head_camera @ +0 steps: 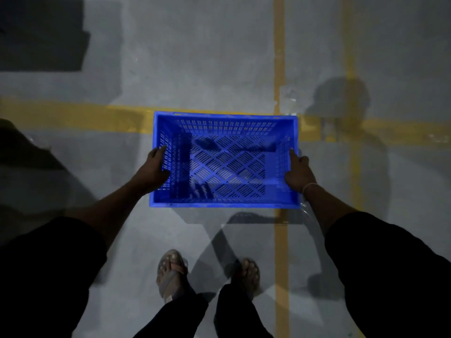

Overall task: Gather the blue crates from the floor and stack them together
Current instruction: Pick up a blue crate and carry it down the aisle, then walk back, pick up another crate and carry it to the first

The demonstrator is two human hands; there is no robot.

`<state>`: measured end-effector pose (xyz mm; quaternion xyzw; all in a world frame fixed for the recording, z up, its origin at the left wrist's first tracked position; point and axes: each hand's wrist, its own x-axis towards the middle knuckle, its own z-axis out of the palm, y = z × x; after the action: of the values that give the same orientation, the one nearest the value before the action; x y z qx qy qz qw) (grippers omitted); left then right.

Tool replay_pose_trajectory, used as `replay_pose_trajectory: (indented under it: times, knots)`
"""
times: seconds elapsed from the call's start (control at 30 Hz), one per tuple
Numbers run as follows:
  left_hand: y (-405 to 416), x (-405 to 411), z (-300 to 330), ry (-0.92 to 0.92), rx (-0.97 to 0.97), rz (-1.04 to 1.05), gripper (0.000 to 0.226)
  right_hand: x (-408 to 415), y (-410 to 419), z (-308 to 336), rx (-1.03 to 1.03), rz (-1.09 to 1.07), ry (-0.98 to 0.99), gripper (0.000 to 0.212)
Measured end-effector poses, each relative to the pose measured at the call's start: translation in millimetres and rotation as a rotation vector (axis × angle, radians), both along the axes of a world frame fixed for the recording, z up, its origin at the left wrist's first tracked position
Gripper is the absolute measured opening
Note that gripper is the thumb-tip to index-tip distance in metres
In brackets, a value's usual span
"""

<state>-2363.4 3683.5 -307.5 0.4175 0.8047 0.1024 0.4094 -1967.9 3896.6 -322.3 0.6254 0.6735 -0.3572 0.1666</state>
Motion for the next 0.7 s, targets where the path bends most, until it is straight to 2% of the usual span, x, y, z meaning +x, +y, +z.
replay_pose_trajectory:
  times: [0.17, 0.3, 0.53, 0.7]
  knots:
    - [4.6, 25.8, 79.6, -0.006, 0.053, -0.098, 0.081, -9.2, -17.5, 73.5, 0.039, 0.019, 0.105, 0.083]
    - [7.3, 45.9, 168.8, -0.016, 0.08, -0.15, 0.077, -6.5, -38.2, 155.5, 0.052, 0.014, 0.189, 0.085]
    - [0.5, 86.7, 368.6, -0.039, 0.138, -0.256, 0.072, 19.5, -84.8, 346.5, 0.09, -0.009, 0.206, 0.084]
    - [-17.2, 121.0, 493.8, -0.051, 0.208, -0.33, 0.072, 50.4, -127.0, 477.4, 0.164, -0.105, 0.251, 0.084]
